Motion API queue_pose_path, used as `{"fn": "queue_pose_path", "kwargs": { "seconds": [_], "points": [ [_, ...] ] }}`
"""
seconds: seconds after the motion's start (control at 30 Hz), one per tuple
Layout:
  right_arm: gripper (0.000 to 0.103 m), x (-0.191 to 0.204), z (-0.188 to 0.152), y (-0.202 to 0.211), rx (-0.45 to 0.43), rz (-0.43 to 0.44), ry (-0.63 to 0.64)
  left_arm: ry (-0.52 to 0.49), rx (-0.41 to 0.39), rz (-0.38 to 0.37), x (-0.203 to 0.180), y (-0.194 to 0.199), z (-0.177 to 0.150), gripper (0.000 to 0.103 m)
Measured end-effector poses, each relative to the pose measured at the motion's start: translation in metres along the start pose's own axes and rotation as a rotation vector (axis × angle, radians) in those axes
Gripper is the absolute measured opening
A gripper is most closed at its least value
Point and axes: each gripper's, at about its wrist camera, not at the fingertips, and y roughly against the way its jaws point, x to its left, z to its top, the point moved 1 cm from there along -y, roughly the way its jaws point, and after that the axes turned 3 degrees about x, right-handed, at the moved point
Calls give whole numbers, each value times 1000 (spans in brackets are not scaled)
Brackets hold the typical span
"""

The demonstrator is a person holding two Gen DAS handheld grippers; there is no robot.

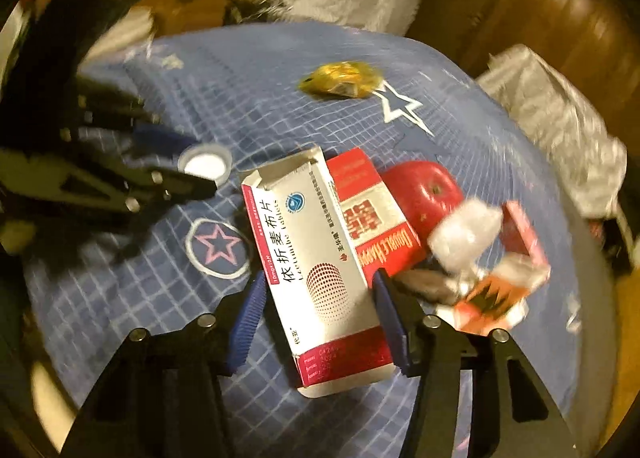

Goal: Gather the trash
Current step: 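Grasp the small white lid with left tool while right tool grasps the white medicine box, then carry the lid and medicine box in both tools over to the white bucket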

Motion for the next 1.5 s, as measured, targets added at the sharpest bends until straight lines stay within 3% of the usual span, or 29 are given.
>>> {"fn": "queue_pose_path", "kwargs": {
  "seconds": [0.13, 0.23, 0.5, 0.63, 0.67, 0.8, 1.03, 1.3, 1.5],
  "points": [
    [53, -1, -23, 21, -50, 64, -183, 20, -15, -2, -1, 6, -8, 39],
    [55, 10, -39, 23, -11, 134, -235, 23, -13, -7, -4, 10, -11, 39],
    [67, 16, -26, 8, 51, 121, -148, 7, 10, -8, -6, 9, -11, 39],
    [66, 11, -20, -12, 97, 167, -149, 8, 11, -3, -6, 7, -10, 39],
    [58, 11, -21, -14, 93, 177, -161, 9, 10, -2, -6, 6, -9, 39],
    [51, 19, -30, -6, 23, 151, -222, 27, -17, 19, -7, 7, -11, 38],
    [50, 24, -57, 34, -167, 68, -398, 51, -84, 58, -17, 23, -18, 38],
    [51, 2, -79, 121, -423, -146, -525, 18, -246, 88, -57, 77, -19, 38],
    [52, -1, -94, 178, -542, -251, -557, -5, -374, 67, -95, 123, -13, 38]
  ]
}}
